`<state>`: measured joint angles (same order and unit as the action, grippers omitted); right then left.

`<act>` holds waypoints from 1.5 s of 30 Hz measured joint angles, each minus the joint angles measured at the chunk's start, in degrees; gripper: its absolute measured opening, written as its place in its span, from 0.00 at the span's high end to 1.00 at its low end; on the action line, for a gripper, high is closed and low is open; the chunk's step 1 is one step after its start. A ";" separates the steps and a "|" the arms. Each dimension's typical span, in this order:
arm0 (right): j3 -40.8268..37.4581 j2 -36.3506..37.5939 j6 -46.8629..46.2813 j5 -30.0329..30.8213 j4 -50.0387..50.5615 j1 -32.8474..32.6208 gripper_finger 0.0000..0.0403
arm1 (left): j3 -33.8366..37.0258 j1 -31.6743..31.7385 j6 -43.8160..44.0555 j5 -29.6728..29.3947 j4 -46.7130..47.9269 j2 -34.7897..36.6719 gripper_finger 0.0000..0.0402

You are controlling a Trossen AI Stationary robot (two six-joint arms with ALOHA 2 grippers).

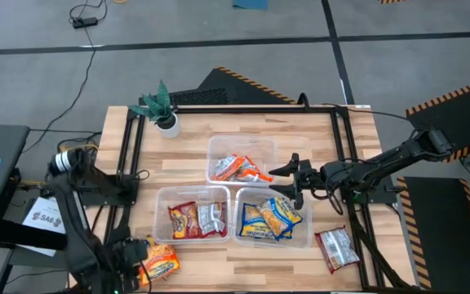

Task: Sort Maruchan noodles
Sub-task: Put the orange noodle pack into the top transparent bin

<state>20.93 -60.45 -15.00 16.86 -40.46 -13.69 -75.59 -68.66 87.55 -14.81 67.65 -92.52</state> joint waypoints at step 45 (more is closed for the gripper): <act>0.00 0.02 -0.13 1.46 2.76 0.66 0.33 | 6.66 4.59 -17.16 8.61 -6.96 -4.10 0.98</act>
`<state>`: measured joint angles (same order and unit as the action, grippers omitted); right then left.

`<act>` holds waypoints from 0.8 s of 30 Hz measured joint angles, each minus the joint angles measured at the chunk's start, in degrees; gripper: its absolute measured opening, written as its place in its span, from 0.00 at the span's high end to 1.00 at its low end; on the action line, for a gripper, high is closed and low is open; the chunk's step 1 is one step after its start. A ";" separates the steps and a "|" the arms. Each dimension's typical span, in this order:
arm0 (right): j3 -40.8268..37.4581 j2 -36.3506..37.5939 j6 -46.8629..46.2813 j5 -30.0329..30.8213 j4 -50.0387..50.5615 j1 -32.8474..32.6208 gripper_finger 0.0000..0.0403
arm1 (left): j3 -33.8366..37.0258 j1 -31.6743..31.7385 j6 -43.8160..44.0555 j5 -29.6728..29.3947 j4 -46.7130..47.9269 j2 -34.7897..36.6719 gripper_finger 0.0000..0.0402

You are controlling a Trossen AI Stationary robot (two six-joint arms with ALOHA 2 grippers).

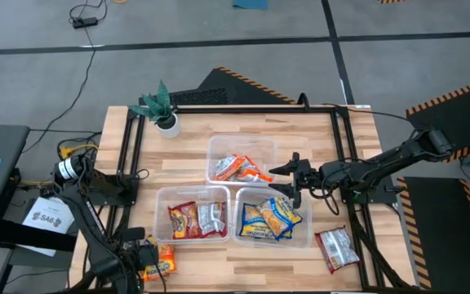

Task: Sort Maruchan noodles
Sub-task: Put the orange noodle pack into the top transparent bin

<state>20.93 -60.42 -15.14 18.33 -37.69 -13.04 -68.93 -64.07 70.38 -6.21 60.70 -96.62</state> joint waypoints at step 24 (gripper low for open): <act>0.00 0.00 0.00 0.00 0.00 0.00 0.33 | -36.81 7.75 -41.27 -24.71 16.82 0.98 1.00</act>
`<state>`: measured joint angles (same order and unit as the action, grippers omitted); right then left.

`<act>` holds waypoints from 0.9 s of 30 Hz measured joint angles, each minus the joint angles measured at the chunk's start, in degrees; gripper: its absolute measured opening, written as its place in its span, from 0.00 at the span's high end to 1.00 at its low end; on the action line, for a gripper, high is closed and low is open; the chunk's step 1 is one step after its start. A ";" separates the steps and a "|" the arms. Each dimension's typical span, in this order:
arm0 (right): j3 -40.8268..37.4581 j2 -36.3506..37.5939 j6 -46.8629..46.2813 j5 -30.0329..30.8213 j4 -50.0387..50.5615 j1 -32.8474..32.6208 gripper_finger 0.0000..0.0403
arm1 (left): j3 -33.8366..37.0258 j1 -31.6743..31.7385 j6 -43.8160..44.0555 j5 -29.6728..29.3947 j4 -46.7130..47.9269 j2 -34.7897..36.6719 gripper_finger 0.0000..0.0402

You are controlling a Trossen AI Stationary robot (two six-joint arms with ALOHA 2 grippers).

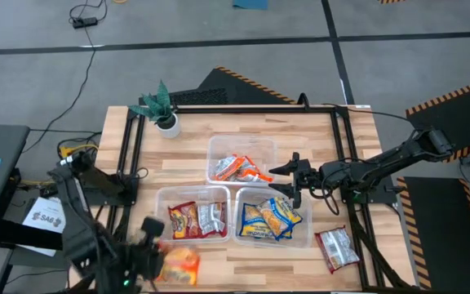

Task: Sort Maruchan noodles
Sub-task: Put the orange noodle pack into the top transparent bin

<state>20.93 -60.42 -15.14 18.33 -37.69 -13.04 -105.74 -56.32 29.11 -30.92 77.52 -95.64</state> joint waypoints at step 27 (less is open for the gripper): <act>0.00 0.00 -3.04 -0.07 2.16 -0.07 0.33 | 2.47 53.96 -46.48 22.41 -26.95 1.96 1.00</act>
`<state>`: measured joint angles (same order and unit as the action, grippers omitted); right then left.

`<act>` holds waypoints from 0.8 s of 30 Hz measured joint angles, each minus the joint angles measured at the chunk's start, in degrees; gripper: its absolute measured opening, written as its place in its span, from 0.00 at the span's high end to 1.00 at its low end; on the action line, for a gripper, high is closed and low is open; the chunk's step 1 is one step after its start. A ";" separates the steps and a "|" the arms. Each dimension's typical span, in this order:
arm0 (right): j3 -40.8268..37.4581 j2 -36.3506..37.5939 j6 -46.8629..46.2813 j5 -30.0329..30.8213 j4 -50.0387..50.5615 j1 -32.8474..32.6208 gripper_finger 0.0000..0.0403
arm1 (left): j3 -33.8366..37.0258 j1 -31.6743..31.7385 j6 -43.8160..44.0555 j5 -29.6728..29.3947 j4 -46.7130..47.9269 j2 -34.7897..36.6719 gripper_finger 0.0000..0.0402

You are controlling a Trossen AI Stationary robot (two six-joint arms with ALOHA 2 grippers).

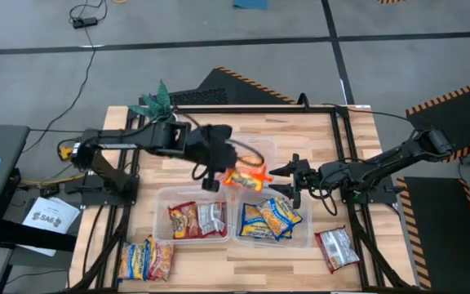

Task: Sort Maruchan noodles
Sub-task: Put the orange noodle pack into the top transparent bin

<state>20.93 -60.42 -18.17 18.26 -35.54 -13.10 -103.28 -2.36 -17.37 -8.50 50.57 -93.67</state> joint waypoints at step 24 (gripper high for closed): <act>-0.01 -0.02 -1.31 0.00 0.91 0.02 0.33 | 53.00 15.29 3.49 10.24 -55.57 21.71 1.00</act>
<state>20.92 -60.44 -19.49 18.26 -34.62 -13.08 -50.27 12.93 -13.88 1.74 -5.01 -71.97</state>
